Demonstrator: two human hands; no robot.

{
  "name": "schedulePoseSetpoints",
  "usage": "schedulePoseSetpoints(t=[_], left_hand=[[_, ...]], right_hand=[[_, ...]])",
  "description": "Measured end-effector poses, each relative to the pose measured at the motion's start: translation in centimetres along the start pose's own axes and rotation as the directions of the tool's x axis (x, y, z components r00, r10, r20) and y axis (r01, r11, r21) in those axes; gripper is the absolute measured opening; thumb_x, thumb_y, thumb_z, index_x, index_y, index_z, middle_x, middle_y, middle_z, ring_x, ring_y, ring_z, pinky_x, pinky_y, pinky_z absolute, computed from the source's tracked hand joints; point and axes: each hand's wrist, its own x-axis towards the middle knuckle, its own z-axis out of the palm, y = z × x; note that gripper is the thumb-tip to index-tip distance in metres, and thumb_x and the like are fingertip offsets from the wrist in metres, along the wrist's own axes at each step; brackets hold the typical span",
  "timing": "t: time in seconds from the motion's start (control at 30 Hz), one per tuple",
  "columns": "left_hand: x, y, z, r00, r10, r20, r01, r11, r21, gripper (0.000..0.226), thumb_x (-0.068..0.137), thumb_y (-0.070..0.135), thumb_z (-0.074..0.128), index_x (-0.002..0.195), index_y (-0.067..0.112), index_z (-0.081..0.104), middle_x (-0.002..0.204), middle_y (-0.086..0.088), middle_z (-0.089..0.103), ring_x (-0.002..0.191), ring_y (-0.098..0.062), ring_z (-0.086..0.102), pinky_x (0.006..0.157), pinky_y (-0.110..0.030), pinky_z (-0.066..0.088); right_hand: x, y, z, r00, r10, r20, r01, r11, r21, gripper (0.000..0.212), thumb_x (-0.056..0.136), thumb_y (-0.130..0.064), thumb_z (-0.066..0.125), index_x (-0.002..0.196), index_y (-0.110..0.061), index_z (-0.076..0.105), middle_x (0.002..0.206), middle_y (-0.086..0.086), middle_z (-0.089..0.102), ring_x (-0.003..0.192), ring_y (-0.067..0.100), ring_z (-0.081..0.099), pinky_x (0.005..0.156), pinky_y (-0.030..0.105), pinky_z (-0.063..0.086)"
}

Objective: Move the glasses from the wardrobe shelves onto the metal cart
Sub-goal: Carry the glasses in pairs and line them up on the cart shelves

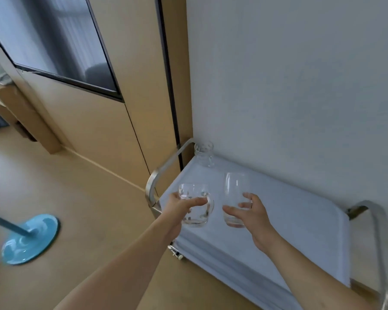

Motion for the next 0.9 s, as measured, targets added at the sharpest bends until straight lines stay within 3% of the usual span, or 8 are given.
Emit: schedulePoseSetpoints(t=[0.2, 0.3, 0.43, 0.53, 0.6, 0.67, 0.73, 0.9], left_hand=[[3.7, -0.4, 0.9, 0.997, -0.065, 0.041, 0.065, 0.998, -0.001, 0.067, 0.063, 0.011, 0.094, 0.111, 0.02, 0.048, 0.111, -0.005, 0.066, 0.1, -0.023, 0.065, 0.082, -0.043, 0.055], [5.9, -0.7, 1.7, 0.996, -0.077, 0.043, 0.076, 0.996, 0.037, 0.081, 0.06, 0.009, 0.096, 0.12, 0.019, 0.042, 0.116, -0.003, 0.061, 0.1, -0.016, 0.061, 0.087, -0.043, 0.051], [8.9, -0.7, 2.7, 0.994, -0.058, 0.092, 0.053, 0.997, 0.062, 0.098, 0.062, 0.002, 0.094, 0.135, 0.028, 0.032, 0.12, 0.004, 0.053, 0.102, -0.007, 0.055, 0.09, -0.04, 0.044], [11.2, -0.4, 3.3, 0.994, -0.057, 0.093, 0.041, 0.985, 0.167, 0.109, 0.06, 0.007, 0.096, 0.145, 0.028, 0.032, 0.135, -0.003, 0.046, 0.126, -0.018, 0.049, 0.105, -0.045, 0.044], [12.7, 0.0, 3.7, 0.994, -0.061, 0.089, 0.037, 0.967, 0.252, 0.108, 0.059, 0.008, 0.097, 0.143, 0.03, 0.033, 0.133, -0.003, 0.046, 0.126, -0.021, 0.048, 0.101, -0.042, 0.047], [14.0, 0.7, 4.4, 0.996, -0.055, 0.073, 0.025, 0.935, 0.355, 0.104, 0.059, 0.009, 0.096, 0.139, 0.033, 0.033, 0.128, -0.003, 0.049, 0.119, -0.02, 0.051, 0.087, -0.034, 0.048], [15.5, 1.5, 5.5, 0.997, -0.022, 0.07, -0.014, 0.886, 0.464, 0.104, 0.058, 0.009, 0.096, 0.138, 0.034, 0.034, 0.128, 0.0, 0.047, 0.117, -0.019, 0.051, 0.082, -0.03, 0.047], [19.6, 2.6, 9.0, 0.99, 0.082, 0.115, -0.14, 0.665, 0.734, 0.108, 0.052, 0.018, 0.098, 0.14, 0.03, 0.038, 0.136, 0.009, 0.043, 0.126, -0.017, 0.044, 0.102, -0.037, 0.046]], right_hand=[[0.8, 2.1, 0.1, 0.991, 0.089, -0.104, -0.088, 0.996, 0.017, 0.084, 0.064, -0.024, 0.096, 0.131, -0.026, 0.044, 0.119, 0.004, 0.054, 0.104, 0.022, 0.064, 0.089, 0.04, 0.058], [2.1, 3.0, -0.4, 0.979, 0.143, -0.147, -0.137, 0.989, 0.05, 0.1, 0.047, -0.033, 0.101, 0.131, -0.027, 0.047, 0.121, 0.006, 0.054, 0.104, 0.029, 0.068, 0.087, 0.052, 0.059], [5.0, 3.4, -1.2, 0.971, 0.164, -0.172, -0.154, 0.985, 0.073, 0.103, 0.043, -0.036, 0.101, 0.131, -0.028, 0.047, 0.122, 0.006, 0.053, 0.106, 0.03, 0.067, 0.085, 0.053, 0.06], [7.9, 3.8, -1.6, 0.972, 0.171, -0.162, -0.155, 0.982, 0.103, 0.094, 0.054, -0.026, 0.1, 0.131, -0.026, 0.047, 0.121, 0.007, 0.053, 0.106, 0.03, 0.067, 0.086, 0.053, 0.06], [9.7, 4.1, -1.8, 0.97, 0.184, -0.161, -0.165, 0.979, 0.122, 0.089, 0.059, -0.021, 0.098, 0.131, -0.025, 0.046, 0.119, 0.007, 0.053, 0.105, 0.029, 0.066, 0.086, 0.055, 0.059], [11.4, 4.1, -2.1, 0.966, 0.202, -0.164, -0.177, 0.972, 0.152, 0.087, 0.061, -0.02, 0.097, 0.131, -0.025, 0.046, 0.118, 0.006, 0.054, 0.103, 0.027, 0.066, 0.086, 0.057, 0.059], [13.2, 4.1, -2.5, 0.962, 0.217, -0.166, -0.184, 0.964, 0.19, 0.087, 0.061, -0.02, 0.097, 0.131, -0.026, 0.046, 0.118, 0.006, 0.053, 0.103, 0.026, 0.067, 0.086, 0.057, 0.059], [16.8, 3.9, -4.5, 0.955, 0.245, -0.168, -0.187, 0.936, 0.299, 0.088, 0.061, -0.012, 0.096, 0.132, -0.026, 0.046, 0.12, 0.009, 0.052, 0.106, 0.029, 0.067, 0.081, 0.055, 0.061]])
